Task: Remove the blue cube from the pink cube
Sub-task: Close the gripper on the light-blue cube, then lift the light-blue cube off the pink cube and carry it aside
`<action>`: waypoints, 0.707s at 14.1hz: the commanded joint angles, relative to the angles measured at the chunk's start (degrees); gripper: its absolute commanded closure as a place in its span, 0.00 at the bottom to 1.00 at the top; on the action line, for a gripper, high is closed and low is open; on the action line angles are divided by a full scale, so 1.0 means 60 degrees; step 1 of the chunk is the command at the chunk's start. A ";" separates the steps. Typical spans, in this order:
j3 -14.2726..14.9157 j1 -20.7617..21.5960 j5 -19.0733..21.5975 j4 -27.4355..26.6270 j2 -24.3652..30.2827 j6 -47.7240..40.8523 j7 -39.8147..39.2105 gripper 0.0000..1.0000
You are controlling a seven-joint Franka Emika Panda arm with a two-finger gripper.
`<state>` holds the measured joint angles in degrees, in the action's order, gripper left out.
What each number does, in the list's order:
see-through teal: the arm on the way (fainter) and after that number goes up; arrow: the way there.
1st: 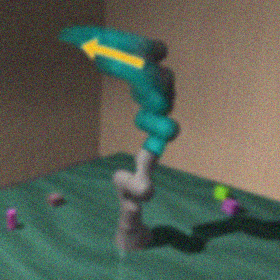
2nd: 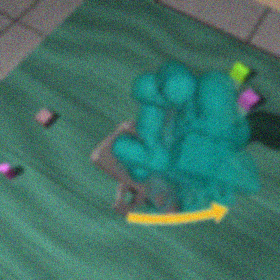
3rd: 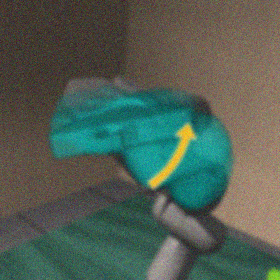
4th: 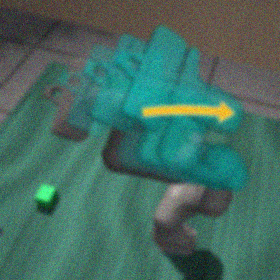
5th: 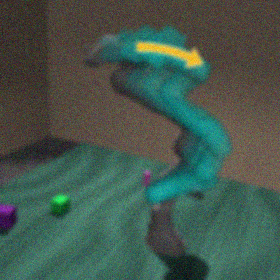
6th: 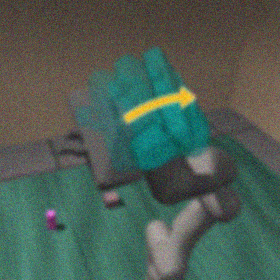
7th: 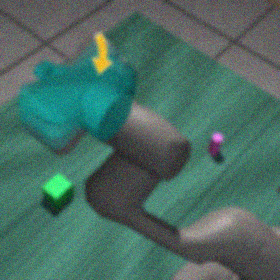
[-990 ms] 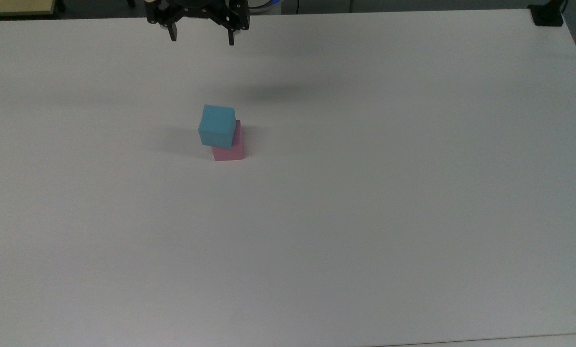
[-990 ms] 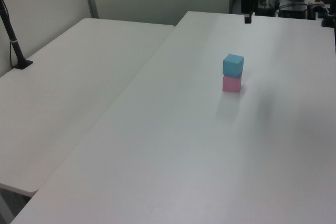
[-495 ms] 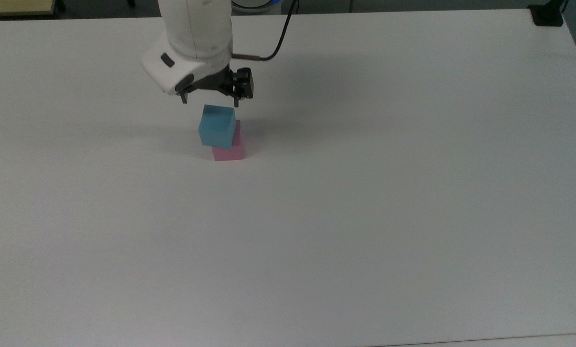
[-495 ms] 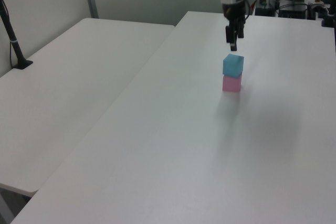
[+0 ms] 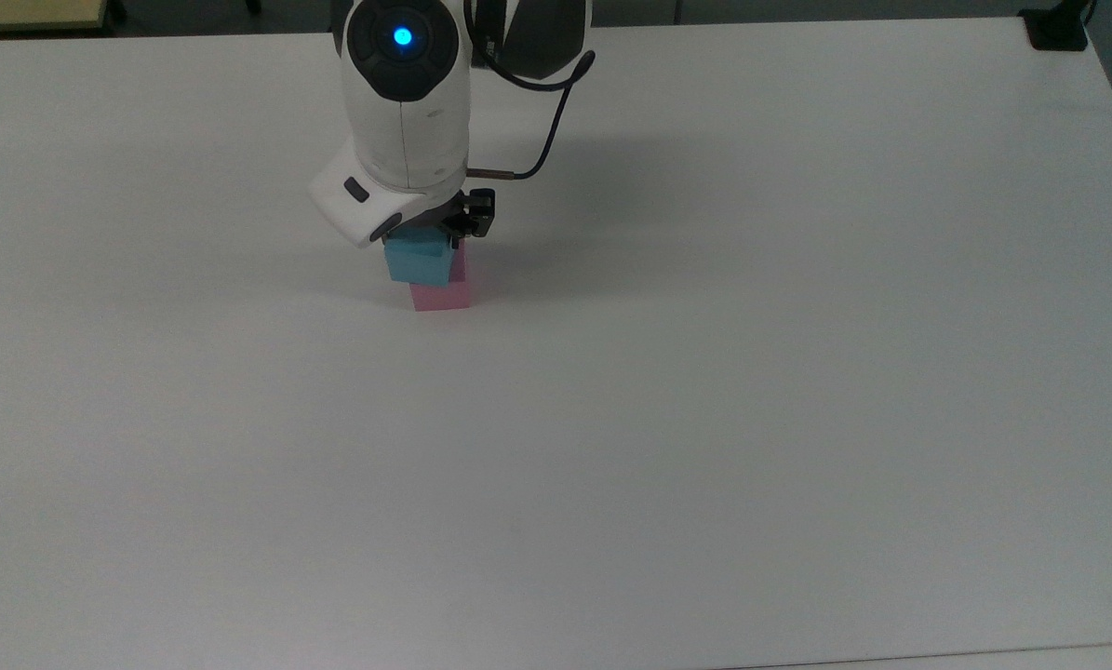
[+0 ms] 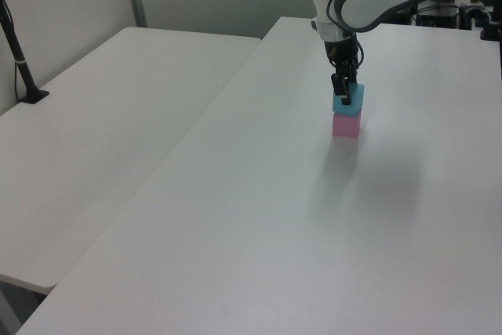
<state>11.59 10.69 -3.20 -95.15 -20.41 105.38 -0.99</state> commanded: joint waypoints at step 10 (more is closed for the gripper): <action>0.0222 -0.1501 -0.0052 0.0943 -0.0302 0.0964 -0.1944 0.87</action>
<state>12.71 3.27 -3.22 -92.89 -18.45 108.66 -10.77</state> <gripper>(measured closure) 0.441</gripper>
